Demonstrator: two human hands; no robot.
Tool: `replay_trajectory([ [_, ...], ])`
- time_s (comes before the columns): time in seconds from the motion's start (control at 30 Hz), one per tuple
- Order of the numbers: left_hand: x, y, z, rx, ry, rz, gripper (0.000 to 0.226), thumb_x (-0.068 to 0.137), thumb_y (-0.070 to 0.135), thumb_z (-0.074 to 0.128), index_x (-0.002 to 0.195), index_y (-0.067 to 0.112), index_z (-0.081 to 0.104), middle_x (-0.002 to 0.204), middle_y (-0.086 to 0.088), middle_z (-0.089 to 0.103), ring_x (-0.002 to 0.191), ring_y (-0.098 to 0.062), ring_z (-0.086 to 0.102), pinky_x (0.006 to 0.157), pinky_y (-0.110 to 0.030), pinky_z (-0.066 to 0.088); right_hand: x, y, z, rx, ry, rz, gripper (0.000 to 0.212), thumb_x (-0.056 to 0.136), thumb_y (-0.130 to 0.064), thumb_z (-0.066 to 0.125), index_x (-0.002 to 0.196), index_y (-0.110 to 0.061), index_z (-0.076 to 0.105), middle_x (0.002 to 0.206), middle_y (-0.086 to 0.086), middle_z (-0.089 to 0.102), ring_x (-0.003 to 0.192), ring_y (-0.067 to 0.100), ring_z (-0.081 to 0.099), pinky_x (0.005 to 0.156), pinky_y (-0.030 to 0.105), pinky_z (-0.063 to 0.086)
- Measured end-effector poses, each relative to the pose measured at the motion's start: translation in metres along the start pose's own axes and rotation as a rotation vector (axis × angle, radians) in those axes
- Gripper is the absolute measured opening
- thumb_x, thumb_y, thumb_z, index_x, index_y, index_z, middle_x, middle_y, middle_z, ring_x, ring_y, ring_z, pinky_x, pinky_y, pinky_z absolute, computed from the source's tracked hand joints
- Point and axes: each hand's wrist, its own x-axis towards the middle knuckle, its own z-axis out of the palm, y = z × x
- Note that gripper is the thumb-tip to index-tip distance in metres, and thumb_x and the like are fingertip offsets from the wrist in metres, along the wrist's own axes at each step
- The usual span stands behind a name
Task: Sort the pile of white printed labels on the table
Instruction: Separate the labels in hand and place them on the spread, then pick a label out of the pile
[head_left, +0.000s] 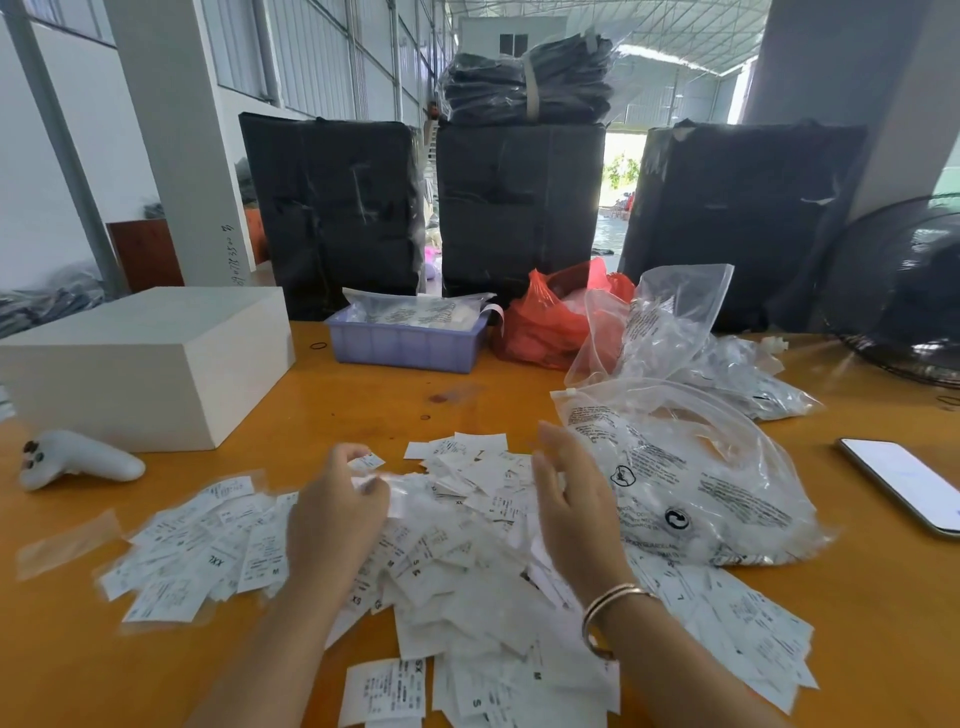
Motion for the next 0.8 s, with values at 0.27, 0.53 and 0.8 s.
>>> replay_trajectory([
  [0.27, -0.002, -0.009, 0.003, 0.401, 0.044, 0.215, 0.035, 0.091, 0.021, 0.058, 0.127, 0.019, 0.056, 0.136, -0.003, 0.049, 0.125, -0.022, 0.043, 0.1, -0.038, 0.039, 0.042, 0.027, -0.053, -0.13, 0.258, 0.044, 0.024, 0.092, -0.003, 0.048, 0.099, -0.021, 0.063, 0.105, -0.003, 0.059, 0.081, 0.004, 0.055, 0.068, 0.011, 0.042],
  [0.53, -0.028, 0.009, 0.037, 0.29, -0.377, 0.683, 0.044, 0.099, 0.048, 0.034, 0.143, 0.038, 0.036, 0.152, 0.017, 0.03, 0.143, -0.004, 0.018, 0.11, -0.021, 0.005, 0.081, 0.073, -0.085, -0.67, -0.153, 0.276, 0.032, 0.091, -0.011, 0.051, 0.12, -0.013, 0.062, 0.13, 0.005, 0.058, 0.116, 0.023, 0.054, 0.092, 0.031, 0.042],
  [0.8, -0.027, 0.004, 0.038, 0.228, -0.369, 0.716, 0.034, 0.097, 0.043, 0.044, 0.13, 0.038, 0.055, 0.136, 0.022, 0.049, 0.128, 0.002, 0.033, 0.102, -0.016, 0.018, 0.08, 0.081, -0.077, -0.834, -0.217, 0.374, 0.016, 0.09, -0.027, 0.055, 0.093, -0.015, 0.066, 0.1, 0.005, 0.067, 0.09, 0.023, 0.056, 0.087, 0.034, 0.046],
])
